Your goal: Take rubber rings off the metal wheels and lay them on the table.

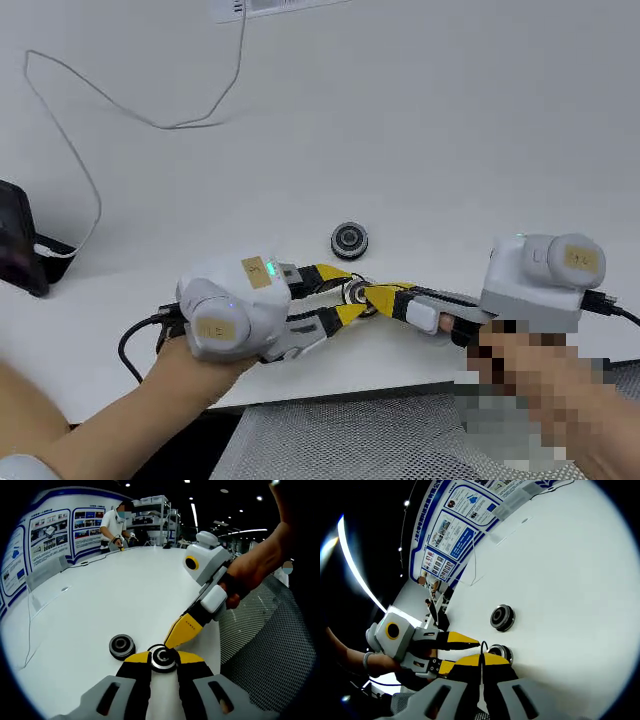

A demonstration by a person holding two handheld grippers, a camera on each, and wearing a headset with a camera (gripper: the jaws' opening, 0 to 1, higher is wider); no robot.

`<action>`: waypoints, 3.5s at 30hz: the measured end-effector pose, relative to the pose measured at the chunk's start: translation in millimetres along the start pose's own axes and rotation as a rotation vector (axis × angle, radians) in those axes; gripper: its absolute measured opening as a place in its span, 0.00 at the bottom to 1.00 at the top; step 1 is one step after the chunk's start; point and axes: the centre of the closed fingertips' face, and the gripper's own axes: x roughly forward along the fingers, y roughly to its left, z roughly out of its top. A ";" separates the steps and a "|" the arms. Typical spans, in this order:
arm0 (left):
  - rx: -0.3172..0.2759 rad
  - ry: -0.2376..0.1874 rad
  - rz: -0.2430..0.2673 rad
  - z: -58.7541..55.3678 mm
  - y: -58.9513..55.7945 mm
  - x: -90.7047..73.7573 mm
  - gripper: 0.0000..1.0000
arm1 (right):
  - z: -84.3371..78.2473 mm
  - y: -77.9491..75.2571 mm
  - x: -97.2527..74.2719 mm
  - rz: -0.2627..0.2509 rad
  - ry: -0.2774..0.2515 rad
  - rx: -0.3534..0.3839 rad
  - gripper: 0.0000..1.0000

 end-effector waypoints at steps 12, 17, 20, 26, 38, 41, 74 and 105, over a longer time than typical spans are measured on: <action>-0.040 -0.041 0.047 3.3 8.6 -14.0 0.23 | 8.9 10.8 -8.6 0.038 -0.036 0.051 0.01; -0.048 -0.036 0.049 1.7 7.2 -13.3 0.23 | 20.7 6.0 -22.6 0.024 -0.082 0.070 0.01; -0.052 -0.036 0.047 1.9 5.2 -11.9 0.23 | 23.0 -2.5 -30.6 0.009 -0.094 0.073 0.01; -0.058 -0.045 0.044 4.2 2.6 -10.0 0.22 | 29.1 -14.4 -46.9 -0.028 -0.120 0.086 0.01; -0.070 -0.046 0.052 0.8 3.4 -10.8 0.23 | 31.4 -48.0 -58.5 -0.135 -0.130 0.098 0.01; -0.073 -0.041 0.051 -1.5 2.8 -10.9 0.23 | 31.4 -56.0 -60.0 -0.172 -0.120 0.077 0.01; -0.137 -0.018 0.151 -26.6 21.7 -30.2 0.43 | 20.6 -66.2 -62.5 -0.317 0.007 -0.289 0.26; -0.069 -0.025 0.071 -1.9 4.5 -3.3 0.25 | -2.3 -22.6 -22.7 -0.161 0.074 -0.398 0.19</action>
